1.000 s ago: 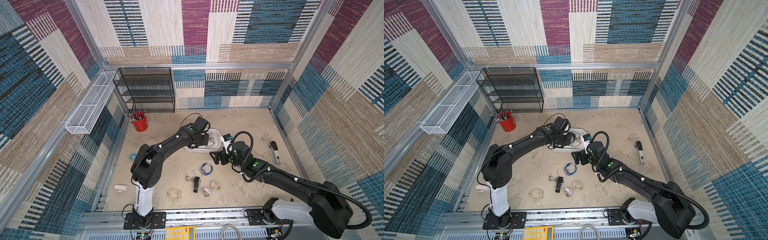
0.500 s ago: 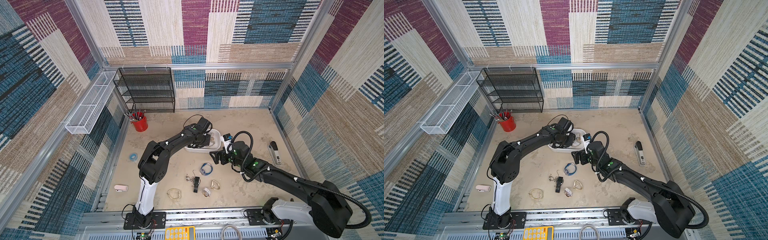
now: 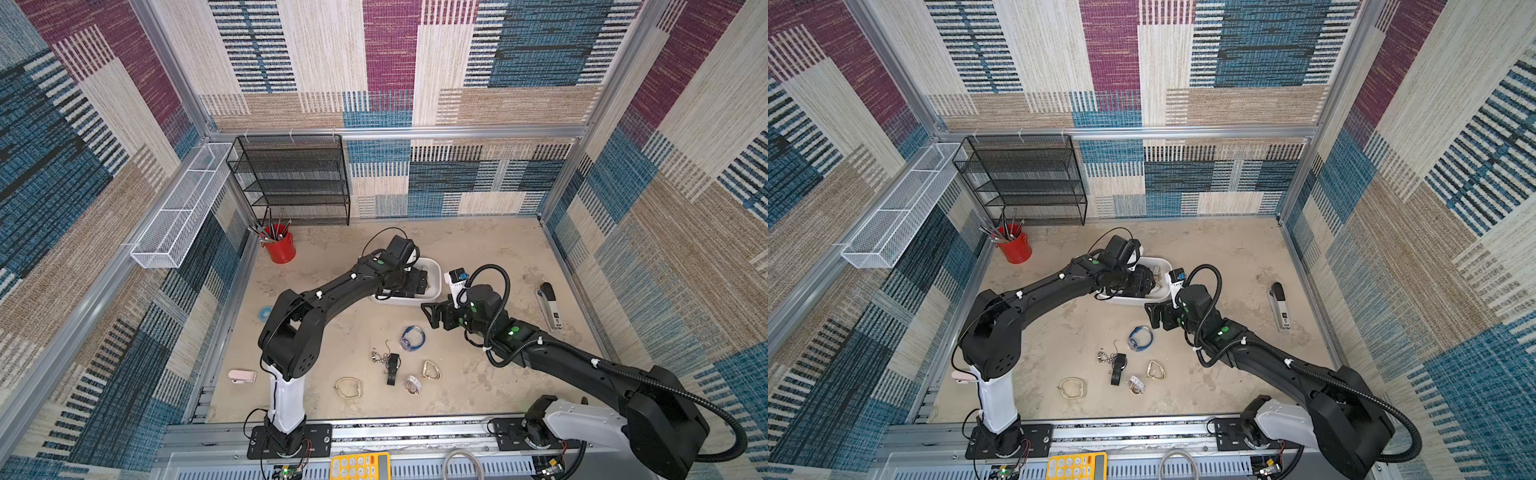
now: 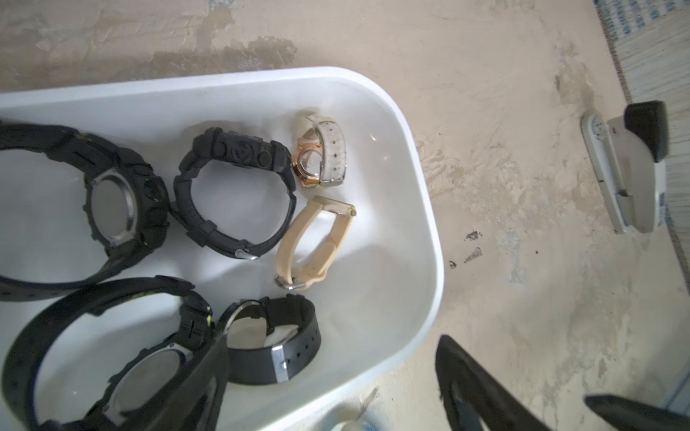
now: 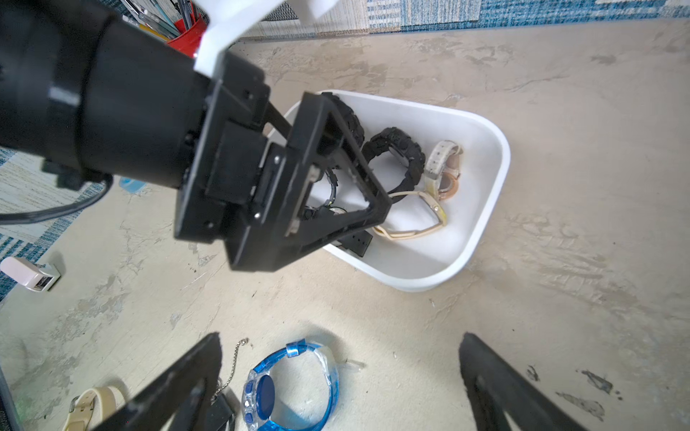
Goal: Put the watch into the storage box
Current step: Place the watch in the storage box, then pick up the watch at the center of the board.
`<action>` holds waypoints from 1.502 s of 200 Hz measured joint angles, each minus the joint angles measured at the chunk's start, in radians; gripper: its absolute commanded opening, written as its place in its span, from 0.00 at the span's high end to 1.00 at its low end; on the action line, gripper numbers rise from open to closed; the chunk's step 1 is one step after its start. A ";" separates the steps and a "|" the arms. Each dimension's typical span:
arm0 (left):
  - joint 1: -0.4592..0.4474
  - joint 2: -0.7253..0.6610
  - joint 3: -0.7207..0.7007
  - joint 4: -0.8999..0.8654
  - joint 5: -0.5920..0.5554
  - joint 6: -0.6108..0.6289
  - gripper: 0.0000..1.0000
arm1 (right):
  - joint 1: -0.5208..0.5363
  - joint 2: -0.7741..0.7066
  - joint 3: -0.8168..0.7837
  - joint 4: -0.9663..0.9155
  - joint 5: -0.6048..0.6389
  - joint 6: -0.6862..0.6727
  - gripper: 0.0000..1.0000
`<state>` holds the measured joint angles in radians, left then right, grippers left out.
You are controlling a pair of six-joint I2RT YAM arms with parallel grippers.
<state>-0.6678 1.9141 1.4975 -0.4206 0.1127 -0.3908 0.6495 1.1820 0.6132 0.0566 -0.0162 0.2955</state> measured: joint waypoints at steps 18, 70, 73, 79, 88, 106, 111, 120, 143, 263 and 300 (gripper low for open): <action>0.000 -0.029 -0.047 0.041 0.021 0.000 0.06 | 0.000 0.000 0.000 0.005 0.000 0.003 0.00; 0.001 -0.068 -0.105 0.099 0.029 -0.004 0.01 | 0.000 -0.003 0.000 0.010 0.000 0.003 0.00; 0.001 -0.073 -0.110 0.103 0.029 -0.004 0.01 | 0.000 -0.004 0.000 0.010 0.000 0.003 0.00; 0.003 -0.084 -0.122 0.113 0.028 -0.003 0.01 | 0.000 -0.007 -0.001 0.013 0.000 0.003 0.00; 0.005 -0.096 -0.137 0.124 0.028 -0.003 0.01 | 0.000 -0.014 -0.006 0.020 -0.002 0.003 0.00; 0.013 -0.117 -0.160 0.135 0.028 -0.003 0.01 | 0.000 -0.039 -0.023 0.029 -0.010 0.003 0.00; 0.017 -0.125 -0.165 0.135 0.028 -0.003 0.01 | 0.000 -0.048 -0.028 0.029 -0.011 0.003 0.00; 0.024 -0.145 -0.179 0.138 0.026 -0.003 0.01 | 0.000 -0.062 -0.034 0.028 -0.013 0.002 0.00; 0.040 -0.222 -0.252 0.163 0.021 -0.003 0.01 | 0.000 -0.105 -0.050 0.029 -0.023 -0.002 0.00; 0.050 -0.695 -0.798 0.350 0.073 -0.028 0.01 | 0.000 -0.231 -0.081 -0.159 -0.078 0.007 0.01; 0.050 -0.790 -0.862 0.363 0.043 -0.047 0.00 | 0.000 -0.195 -0.074 -0.175 -0.100 0.026 0.06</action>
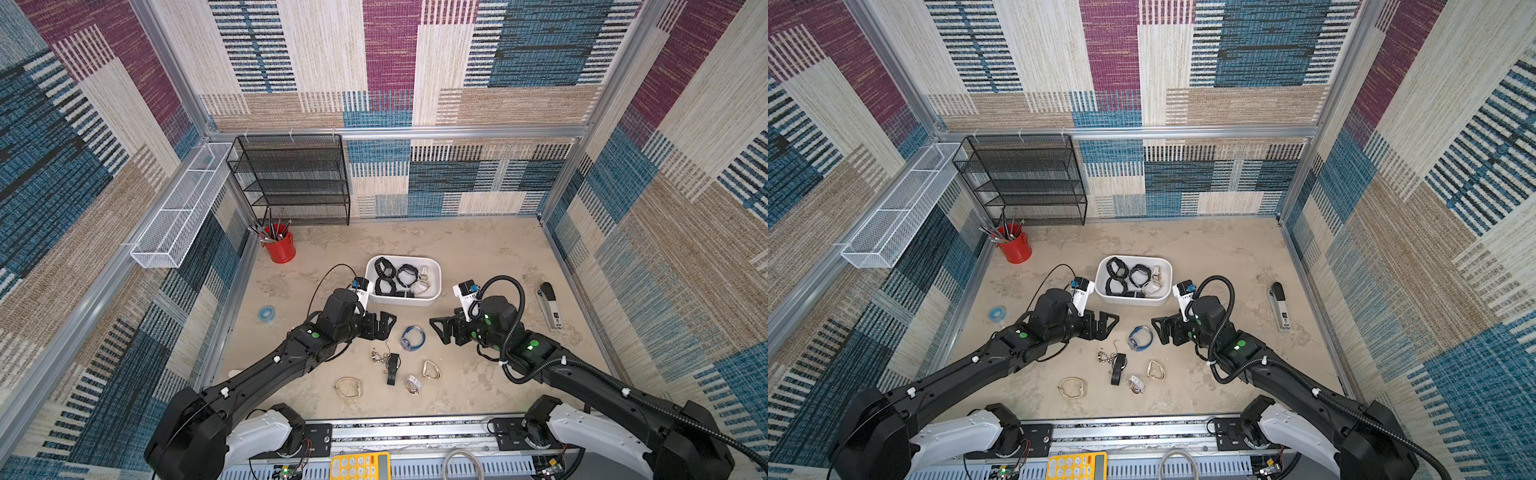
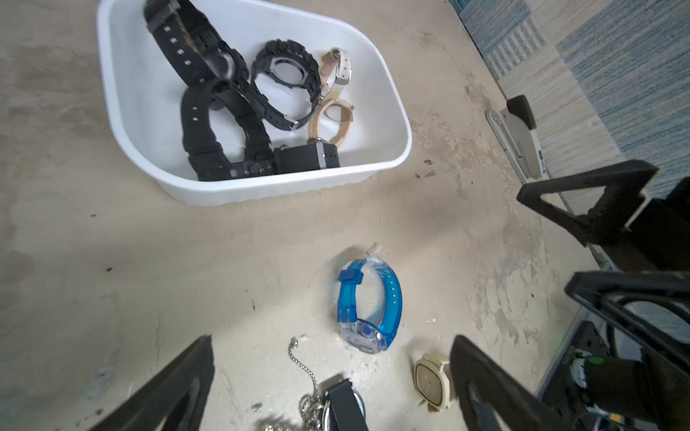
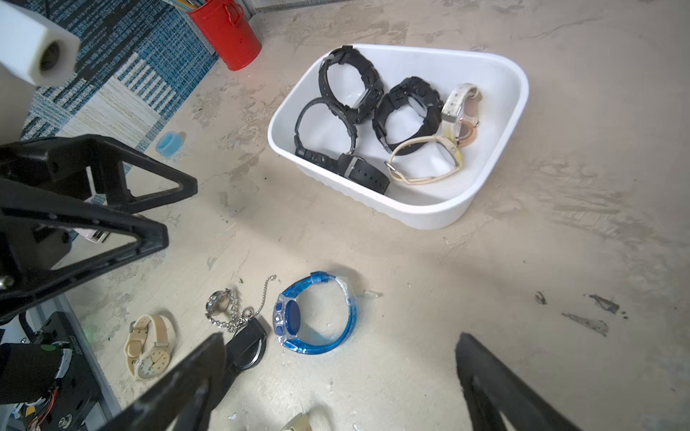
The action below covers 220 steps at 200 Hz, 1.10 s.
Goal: Put the watch into the storage box
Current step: Pick up the watch at the center of the board.
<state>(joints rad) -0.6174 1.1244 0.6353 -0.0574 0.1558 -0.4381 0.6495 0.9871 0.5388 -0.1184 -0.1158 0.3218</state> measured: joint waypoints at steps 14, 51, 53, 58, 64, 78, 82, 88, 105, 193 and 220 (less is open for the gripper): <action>0.000 -0.035 -0.011 0.001 -0.024 0.000 0.01 | 0.000 0.017 0.010 -0.016 -0.008 0.011 0.08; 0.000 -0.093 -0.055 0.000 -0.057 0.000 0.01 | 0.013 0.015 0.007 -0.066 -0.013 0.040 0.17; 0.000 -0.094 -0.056 0.000 -0.059 0.000 0.01 | 0.014 0.013 0.005 -0.070 -0.013 0.043 0.17; 0.000 -0.097 -0.057 0.000 -0.070 0.000 0.01 | 0.018 0.008 -0.002 -0.081 -0.013 0.046 0.19; 0.000 -0.098 -0.058 0.001 -0.076 0.000 0.01 | 0.022 0.003 -0.008 -0.093 -0.013 0.055 0.20; 0.000 -0.097 -0.058 0.006 -0.078 0.000 0.01 | 0.037 -0.006 -0.024 -0.120 -0.011 0.078 0.22; 0.000 -0.096 -0.058 0.007 -0.079 0.000 0.01 | 0.042 -0.008 -0.029 -0.127 -0.009 0.085 0.22; 0.000 -0.092 -0.058 0.008 -0.082 0.000 0.01 | 0.052 -0.010 -0.034 -0.138 -0.005 0.093 0.23; 0.000 -0.075 -0.055 0.010 -0.097 0.005 0.01 | 0.092 -0.012 -0.045 -0.169 0.002 0.119 0.25; 0.002 -0.064 -0.033 0.008 -0.100 0.016 0.00 | 0.194 0.008 -0.083 -0.244 0.038 0.231 0.40; 0.002 -0.064 -0.038 0.012 -0.100 0.015 0.00 | 0.217 0.047 -0.083 -0.232 0.040 0.239 0.42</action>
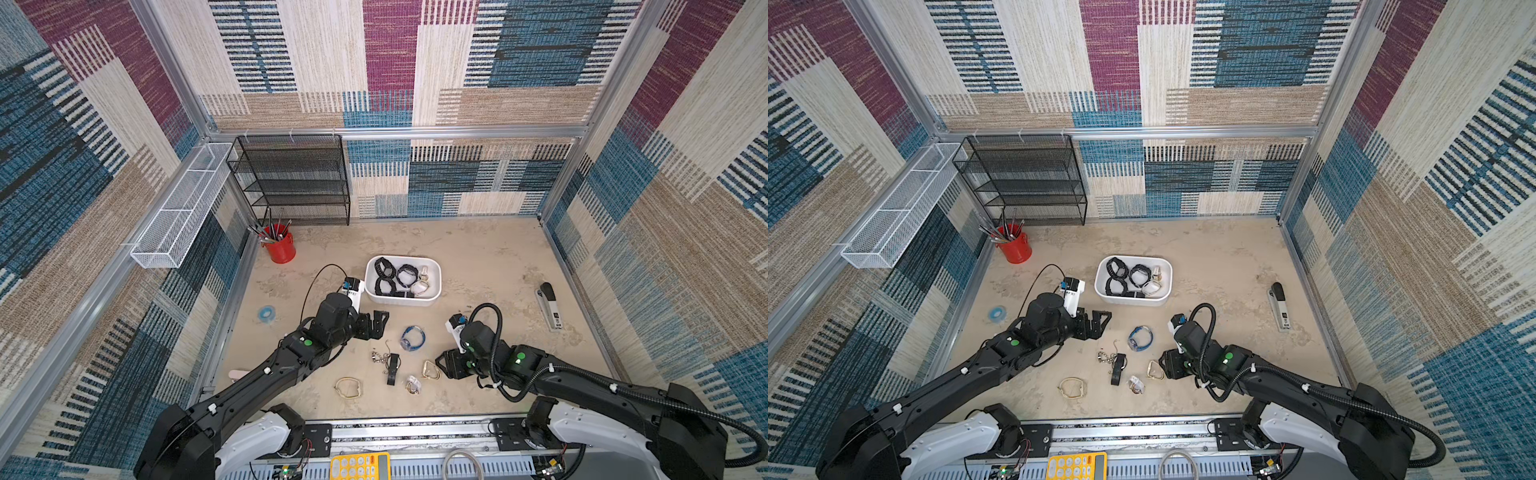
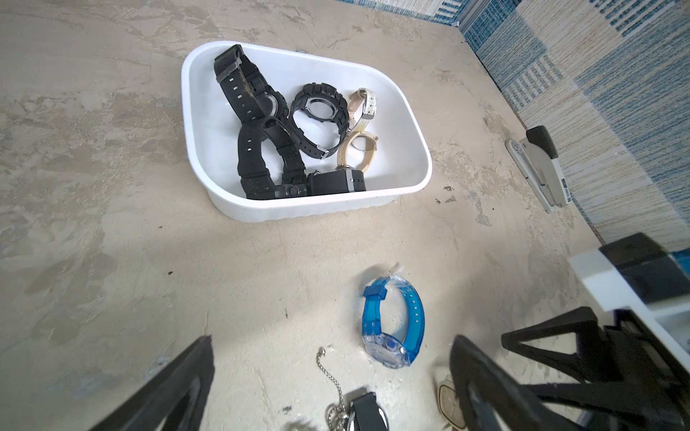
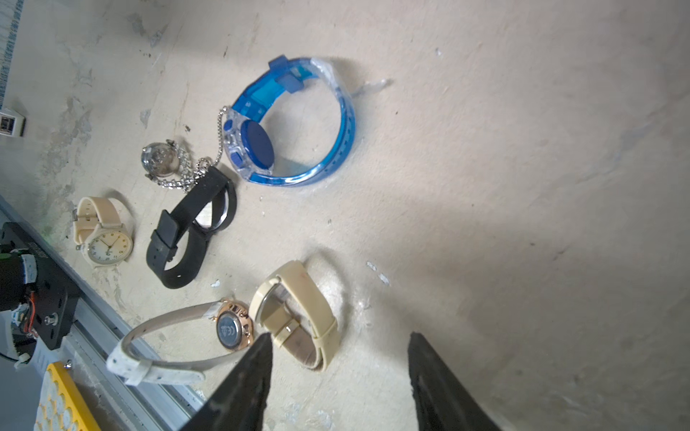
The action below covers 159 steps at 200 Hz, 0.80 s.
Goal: Put the watch into the storage box
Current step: Pick up the watch at the center of the board.
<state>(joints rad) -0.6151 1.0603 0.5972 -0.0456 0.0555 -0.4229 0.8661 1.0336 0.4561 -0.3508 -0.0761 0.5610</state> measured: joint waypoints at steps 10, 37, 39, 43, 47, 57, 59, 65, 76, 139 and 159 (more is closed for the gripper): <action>0.001 0.004 -0.001 0.000 0.000 0.000 0.01 | 0.014 0.016 0.000 0.007 0.000 0.007 0.43; 0.003 0.013 0.001 0.001 0.000 0.000 0.01 | 0.046 0.048 -0.005 0.018 0.001 0.021 0.44; 0.003 0.013 0.001 0.001 0.000 0.000 0.01 | 0.047 0.050 -0.005 0.019 0.001 0.022 0.44; 0.003 0.012 0.002 0.002 0.000 0.000 0.01 | 0.050 0.052 -0.005 0.022 0.001 0.024 0.45; 0.003 0.012 0.002 0.002 0.000 0.000 0.01 | 0.051 0.056 -0.005 0.025 0.001 0.025 0.46; 0.003 0.011 0.002 0.002 0.000 0.000 0.01 | 0.058 0.068 -0.005 0.039 0.001 0.026 0.48; 0.003 0.011 0.002 0.001 0.000 0.000 0.01 | 0.058 0.070 -0.005 0.041 0.001 0.026 0.48; 0.003 0.011 0.002 0.002 0.000 0.000 0.01 | 0.060 0.080 -0.005 0.047 0.003 0.028 0.50; 0.003 0.011 0.002 0.002 0.000 0.000 0.01 | 0.064 0.101 -0.004 0.055 0.014 0.029 0.52; 0.003 -0.047 0.007 -0.034 -0.029 0.000 0.01 | 0.078 0.229 0.051 0.085 0.057 0.024 0.75; 0.004 -0.071 -0.005 -0.044 -0.045 0.000 0.01 | 0.079 0.261 0.066 0.090 0.061 0.020 0.83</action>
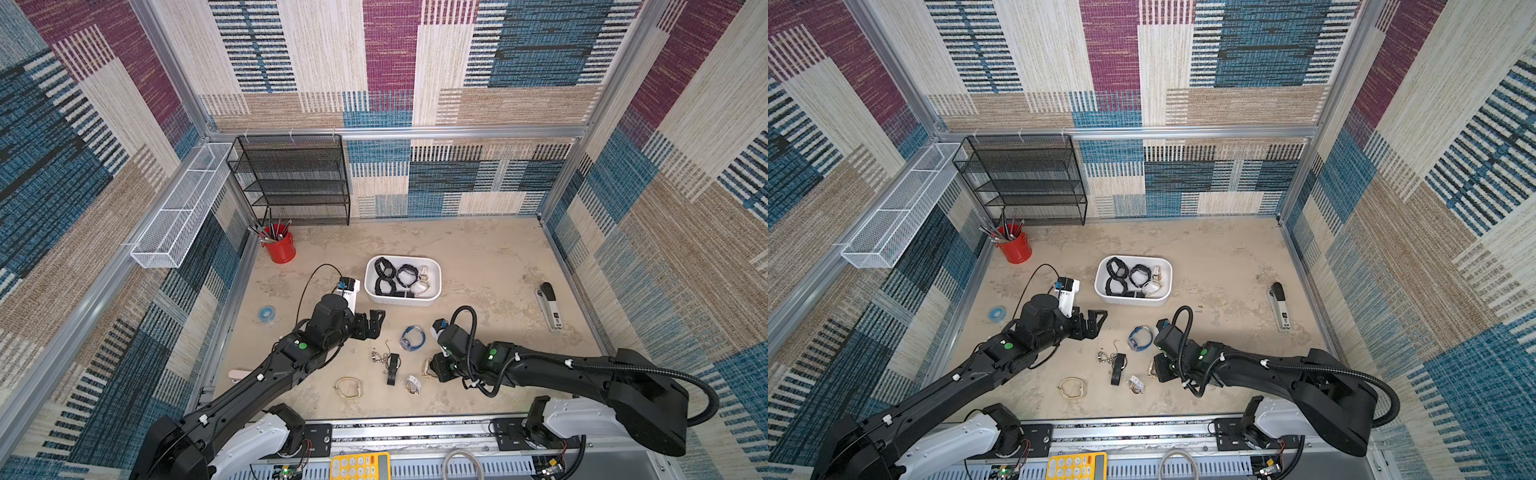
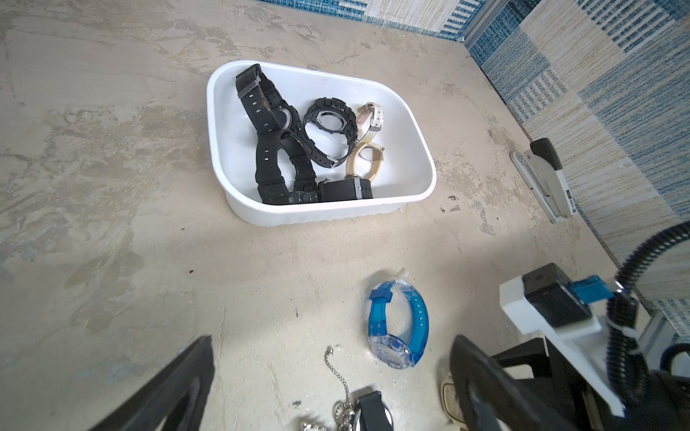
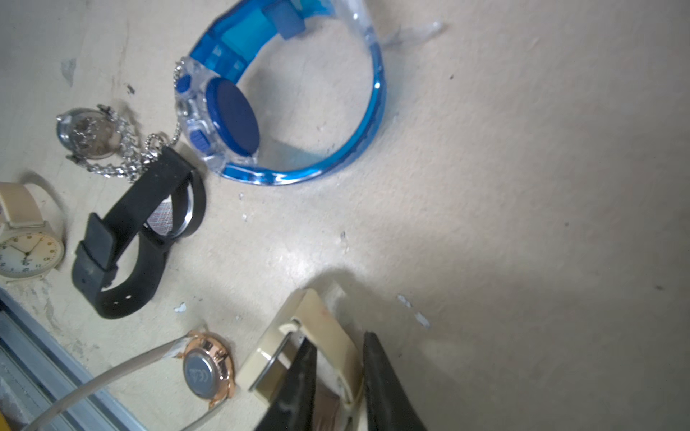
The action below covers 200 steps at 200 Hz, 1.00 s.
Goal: Put the watch into the storage box
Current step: Pick up the watch at the center of the board.
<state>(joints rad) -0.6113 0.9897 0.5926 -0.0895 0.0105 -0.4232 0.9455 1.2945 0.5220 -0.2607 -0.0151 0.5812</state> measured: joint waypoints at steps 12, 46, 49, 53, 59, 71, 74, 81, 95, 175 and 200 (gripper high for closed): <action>0.000 -0.012 -0.007 -0.005 -0.004 0.000 0.01 | 0.001 0.014 0.009 0.002 0.001 0.000 0.87; 0.000 -0.021 -0.021 -0.011 -0.005 -0.002 0.01 | 0.003 0.034 0.033 0.002 0.016 -0.008 1.00; 0.000 -0.020 -0.023 -0.012 -0.005 -0.004 0.01 | 0.003 0.035 0.034 0.002 0.019 -0.009 1.00; 0.000 -0.019 -0.025 -0.012 -0.005 -0.004 0.01 | 0.003 0.036 0.037 0.002 0.020 -0.011 1.00; 0.000 -0.017 -0.026 -0.012 -0.005 -0.005 0.01 | 0.003 0.037 0.041 -0.001 0.025 -0.011 1.00; 0.000 -0.014 -0.027 -0.011 -0.004 -0.011 0.01 | 0.003 0.037 0.052 -0.006 0.030 -0.011 1.00; 0.000 -0.014 -0.027 -0.011 -0.004 -0.011 0.01 | 0.003 0.037 0.056 -0.006 0.034 -0.011 1.00; 0.000 -0.013 -0.027 -0.011 -0.003 -0.011 0.01 | 0.003 0.036 0.063 -0.009 0.039 -0.012 1.00; 0.000 -0.008 -0.027 -0.010 -0.003 -0.013 0.01 | 0.003 0.031 0.079 -0.023 0.051 -0.018 1.00; 0.000 0.018 -0.042 0.013 0.027 -0.019 0.01 | 0.004 0.022 0.256 -0.114 0.133 -0.077 1.00; 0.000 0.018 -0.042 0.020 0.043 -0.022 0.01 | 0.002 0.060 0.312 -0.126 0.156 -0.113 1.00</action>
<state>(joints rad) -0.6113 1.0073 0.5503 -0.0692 0.0540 -0.4450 0.9478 1.3544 0.8345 -0.3862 0.1406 0.4683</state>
